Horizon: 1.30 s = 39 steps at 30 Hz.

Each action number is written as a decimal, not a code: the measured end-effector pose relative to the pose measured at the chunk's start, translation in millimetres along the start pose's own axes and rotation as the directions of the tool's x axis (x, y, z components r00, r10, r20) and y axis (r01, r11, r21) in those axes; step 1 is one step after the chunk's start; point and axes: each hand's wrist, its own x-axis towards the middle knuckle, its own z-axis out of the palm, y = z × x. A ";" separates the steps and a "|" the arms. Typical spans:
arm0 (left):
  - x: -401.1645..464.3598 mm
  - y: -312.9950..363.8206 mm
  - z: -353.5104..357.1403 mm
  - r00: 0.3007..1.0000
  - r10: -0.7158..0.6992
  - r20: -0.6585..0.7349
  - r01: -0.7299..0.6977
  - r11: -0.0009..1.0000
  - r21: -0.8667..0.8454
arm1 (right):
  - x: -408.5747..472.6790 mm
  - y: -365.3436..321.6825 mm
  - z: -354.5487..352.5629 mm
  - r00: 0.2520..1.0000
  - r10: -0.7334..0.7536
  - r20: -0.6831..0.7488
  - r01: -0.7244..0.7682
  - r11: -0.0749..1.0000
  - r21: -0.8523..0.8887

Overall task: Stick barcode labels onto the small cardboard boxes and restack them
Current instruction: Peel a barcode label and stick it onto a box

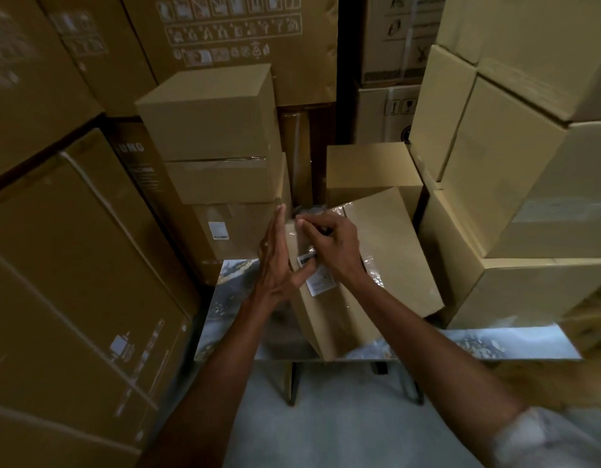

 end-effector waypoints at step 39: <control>-22.8 6.1 13.0 0.994 0.066 0.085 -0.104 0.791 0.603 | -0.7 12.7 -89.7 0.824 0.142 0.549 -0.261 0.954 0.145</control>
